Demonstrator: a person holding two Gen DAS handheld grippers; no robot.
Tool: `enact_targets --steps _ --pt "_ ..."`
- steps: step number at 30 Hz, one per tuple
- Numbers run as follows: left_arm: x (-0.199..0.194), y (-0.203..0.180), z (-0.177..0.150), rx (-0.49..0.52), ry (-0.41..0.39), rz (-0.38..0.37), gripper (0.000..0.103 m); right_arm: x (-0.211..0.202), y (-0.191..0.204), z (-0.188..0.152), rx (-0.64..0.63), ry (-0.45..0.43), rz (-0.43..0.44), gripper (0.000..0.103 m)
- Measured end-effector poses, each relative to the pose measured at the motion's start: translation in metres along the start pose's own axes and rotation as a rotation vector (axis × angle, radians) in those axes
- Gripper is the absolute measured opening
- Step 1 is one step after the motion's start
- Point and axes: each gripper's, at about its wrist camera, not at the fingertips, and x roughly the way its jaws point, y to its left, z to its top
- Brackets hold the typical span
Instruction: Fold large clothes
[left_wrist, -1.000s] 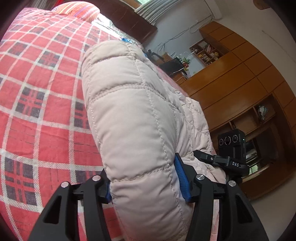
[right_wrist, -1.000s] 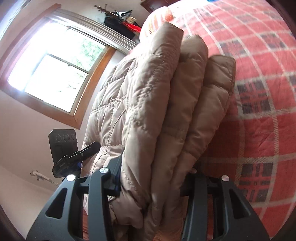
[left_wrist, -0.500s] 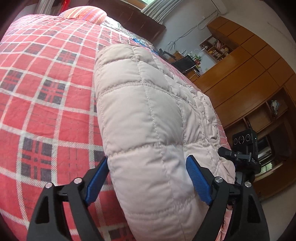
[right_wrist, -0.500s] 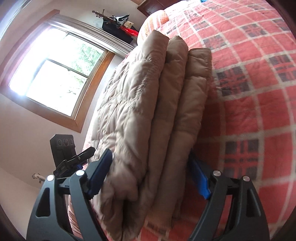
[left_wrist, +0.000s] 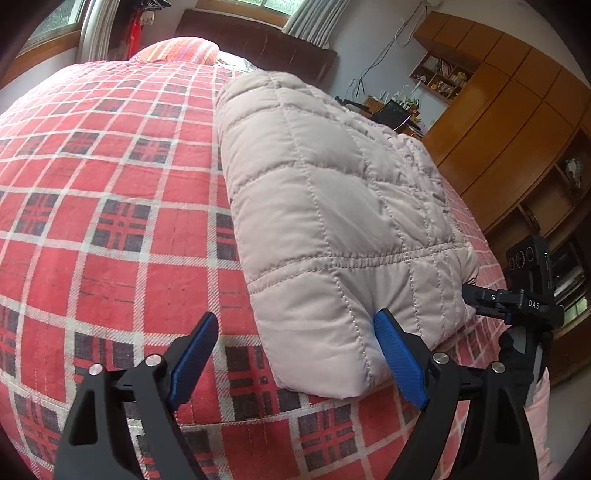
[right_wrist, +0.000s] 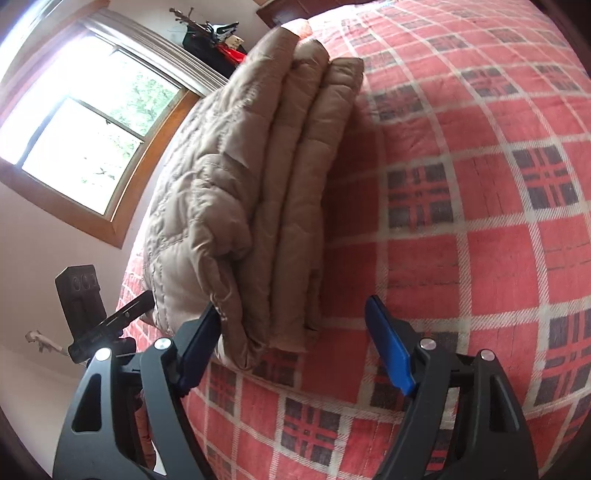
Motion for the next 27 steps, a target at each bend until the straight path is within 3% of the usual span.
enact_targets --steps 4,6,8,10,16,20,27 --pt "-0.004 -0.001 0.003 -0.044 0.003 -0.001 0.089 -0.011 -0.004 -0.003 0.000 -0.020 -0.011 0.077" --pt "-0.017 -0.009 0.000 -0.039 -0.022 0.027 0.087 -0.023 0.014 -0.010 -0.028 -0.054 -0.033 0.077" --pt "-0.031 -0.017 -0.006 -0.032 -0.049 0.090 0.087 -0.039 0.036 -0.010 -0.062 -0.079 -0.081 0.080" --pt "-0.043 -0.025 -0.013 -0.041 -0.067 0.152 0.088 -0.052 0.049 -0.021 -0.091 -0.111 -0.139 0.092" --pt "-0.070 -0.050 -0.042 -0.002 -0.102 0.335 0.088 -0.062 0.081 -0.062 -0.144 -0.143 -0.298 0.095" --pt "-0.089 -0.063 -0.058 0.008 -0.116 0.364 0.088 -0.047 0.128 -0.074 -0.138 -0.170 -0.353 0.095" --pt "-0.111 -0.081 -0.080 0.013 -0.126 0.422 0.088 -0.055 0.155 -0.099 -0.145 -0.205 -0.465 0.095"
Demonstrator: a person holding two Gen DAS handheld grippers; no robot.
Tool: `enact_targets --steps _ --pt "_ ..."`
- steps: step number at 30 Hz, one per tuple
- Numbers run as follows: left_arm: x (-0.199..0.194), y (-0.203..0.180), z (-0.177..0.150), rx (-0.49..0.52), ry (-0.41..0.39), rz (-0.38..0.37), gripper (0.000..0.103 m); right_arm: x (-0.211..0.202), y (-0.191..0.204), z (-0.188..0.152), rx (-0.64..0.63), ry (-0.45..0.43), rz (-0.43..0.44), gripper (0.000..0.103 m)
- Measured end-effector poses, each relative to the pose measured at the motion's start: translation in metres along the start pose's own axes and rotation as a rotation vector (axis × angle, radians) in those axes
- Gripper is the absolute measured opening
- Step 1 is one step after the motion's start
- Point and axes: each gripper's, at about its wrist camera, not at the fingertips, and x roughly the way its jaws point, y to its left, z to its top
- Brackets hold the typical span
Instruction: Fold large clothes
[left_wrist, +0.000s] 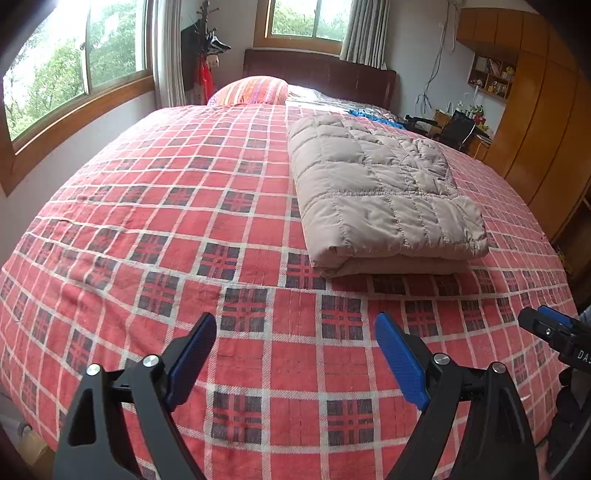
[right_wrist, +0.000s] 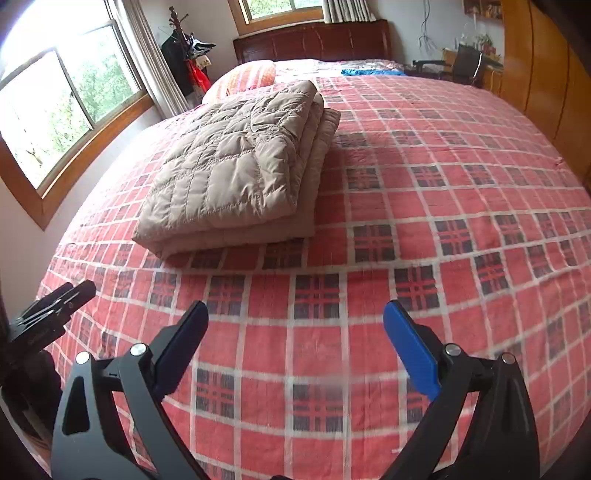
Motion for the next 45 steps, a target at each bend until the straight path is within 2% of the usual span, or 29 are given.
enact_targets --steps 8,20,29,45 --pt "-0.038 -0.010 -0.023 0.030 -0.045 0.035 0.088 -0.032 0.025 -0.028 -0.014 -0.029 -0.085 0.095" --pt "-0.083 -0.004 -0.045 0.025 -0.112 0.065 0.088 -0.068 0.043 -0.047 -0.045 -0.107 -0.141 0.095" --pt "-0.099 -0.003 -0.050 0.027 -0.155 0.075 0.088 -0.081 0.047 -0.053 -0.037 -0.139 -0.150 0.095" --pt "-0.098 -0.006 -0.051 0.034 -0.146 0.068 0.088 -0.080 0.050 -0.056 -0.031 -0.132 -0.154 0.095"
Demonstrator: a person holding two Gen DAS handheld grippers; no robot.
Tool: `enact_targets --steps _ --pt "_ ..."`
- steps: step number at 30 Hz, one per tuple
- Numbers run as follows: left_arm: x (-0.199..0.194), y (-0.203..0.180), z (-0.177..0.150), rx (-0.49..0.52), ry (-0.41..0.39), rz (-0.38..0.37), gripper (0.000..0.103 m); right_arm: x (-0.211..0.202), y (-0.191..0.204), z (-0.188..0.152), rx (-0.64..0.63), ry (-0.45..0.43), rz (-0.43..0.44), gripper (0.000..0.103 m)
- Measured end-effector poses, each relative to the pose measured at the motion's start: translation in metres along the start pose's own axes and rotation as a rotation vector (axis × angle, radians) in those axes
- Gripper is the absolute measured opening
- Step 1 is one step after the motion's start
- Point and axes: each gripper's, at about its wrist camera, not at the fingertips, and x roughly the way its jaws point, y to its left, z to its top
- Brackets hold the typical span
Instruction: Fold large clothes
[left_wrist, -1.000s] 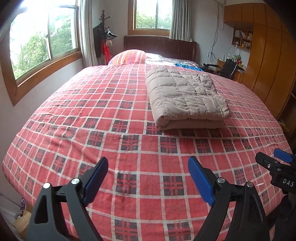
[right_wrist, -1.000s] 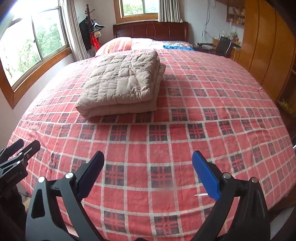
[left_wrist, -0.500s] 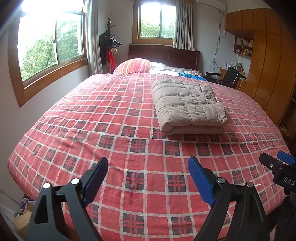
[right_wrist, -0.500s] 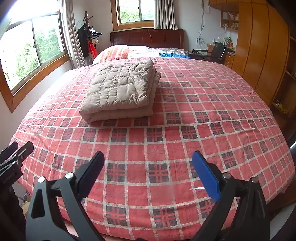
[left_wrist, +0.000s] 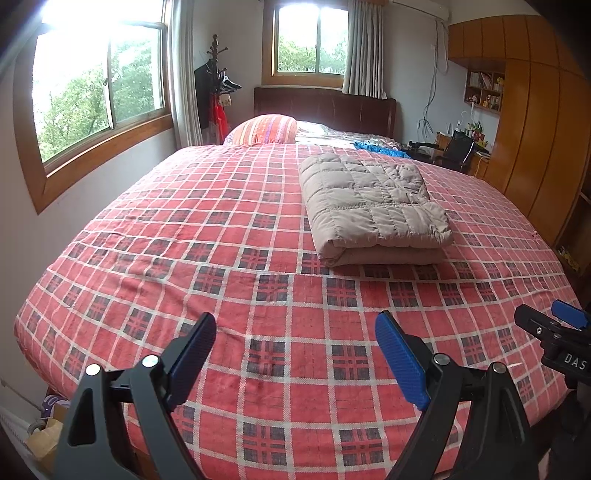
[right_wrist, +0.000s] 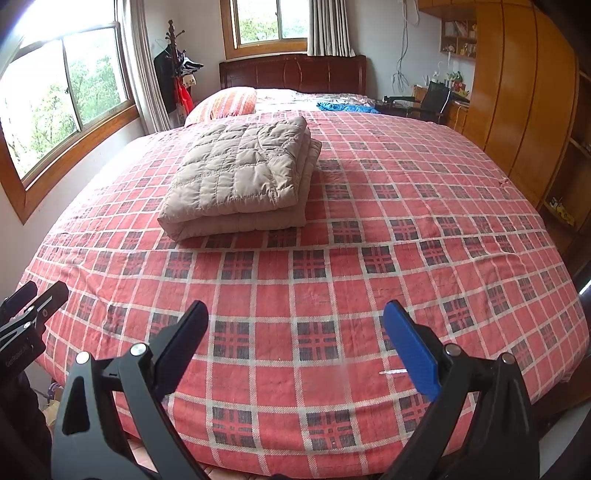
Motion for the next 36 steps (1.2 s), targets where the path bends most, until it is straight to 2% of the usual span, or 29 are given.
enact_targets --steps 36 --pt "0.006 -0.002 0.000 0.011 0.014 -0.013 0.088 0.011 -0.003 0.000 0.021 0.046 0.022 0.095"
